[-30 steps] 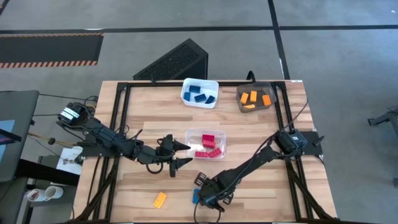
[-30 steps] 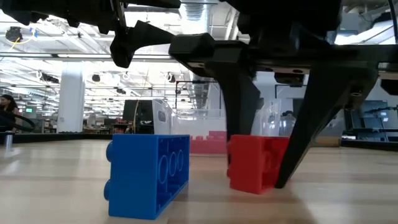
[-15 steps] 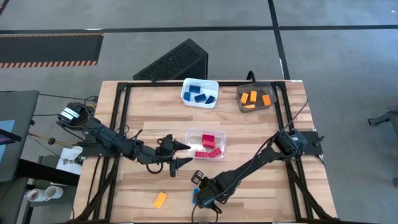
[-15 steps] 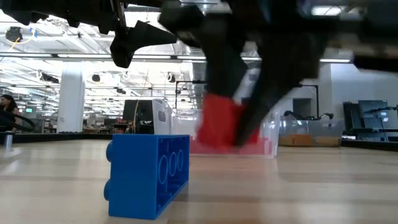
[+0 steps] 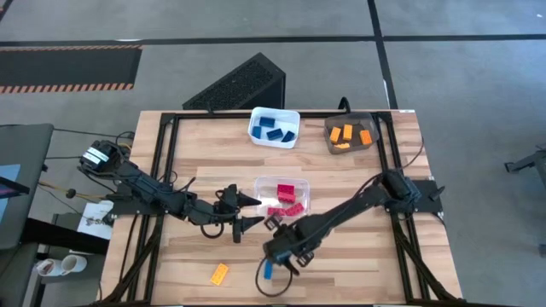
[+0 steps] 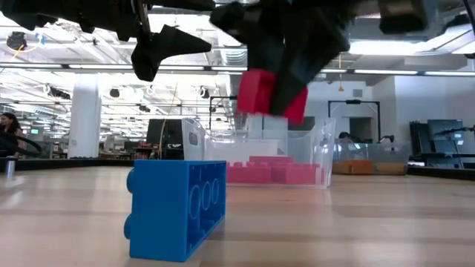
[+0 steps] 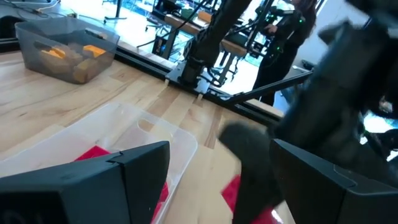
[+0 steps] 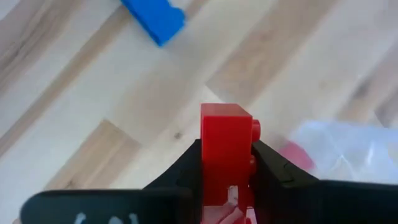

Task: Sort & place blocks by color
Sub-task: Put the red block into the transparent bin

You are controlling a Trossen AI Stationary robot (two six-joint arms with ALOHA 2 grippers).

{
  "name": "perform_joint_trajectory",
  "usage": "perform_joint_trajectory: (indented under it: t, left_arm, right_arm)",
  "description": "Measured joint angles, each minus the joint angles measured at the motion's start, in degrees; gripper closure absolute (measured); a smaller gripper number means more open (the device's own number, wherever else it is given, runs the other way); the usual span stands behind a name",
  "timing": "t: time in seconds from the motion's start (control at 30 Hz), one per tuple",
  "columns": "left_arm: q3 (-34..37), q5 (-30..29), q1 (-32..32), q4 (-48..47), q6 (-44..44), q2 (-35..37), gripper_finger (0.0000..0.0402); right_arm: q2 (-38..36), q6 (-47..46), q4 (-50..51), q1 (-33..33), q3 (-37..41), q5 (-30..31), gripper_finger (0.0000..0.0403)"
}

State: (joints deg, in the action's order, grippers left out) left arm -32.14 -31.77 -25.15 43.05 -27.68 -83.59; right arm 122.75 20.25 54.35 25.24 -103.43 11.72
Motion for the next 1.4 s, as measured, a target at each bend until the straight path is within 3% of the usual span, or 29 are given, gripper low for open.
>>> perform_joint_trajectory:
  t: [0.23, 0.57, 0.7, 1.13, 1.23, 1.4]
  left_arm:
    - [0.0, 0.0, 0.0, -0.05, 0.13, -0.02, 0.0139]
    - [0.0, 0.02, 0.0, 0.14, 0.11, -0.02, 0.0139]
    - [0.0, -0.12, 0.0, 0.21, 0.09, -0.02, 0.0139]
    - [0.0, -0.5, 0.01, 0.12, 0.02, -0.02, 0.0139]
    - [0.0, -0.51, 0.0, -0.44, 0.02, -0.01, 0.0139]
    - [0.0, -0.52, 0.0, -0.22, 0.02, 0.0, 0.0139]
  right_arm:
    - [-8.88, -2.33, -5.1, -2.21, 6.31, -0.97, 0.0305]
    - [-27.67, -3.04, -33.24, -4.71, 33.63, -1.3, 0.0294]
    - [-32.3, -5.69, -40.67, -7.99, 40.98, -1.02, 0.029]
    - [-30.92, -11.0, -42.94, -18.11, 47.07, -1.16, 0.0283]
    - [-30.63, -11.27, -45.75, -18.31, 46.91, -2.12, 0.0259]
    - [-30.4, -13.13, -47.34, -18.28, 46.98, -3.44, 0.018]
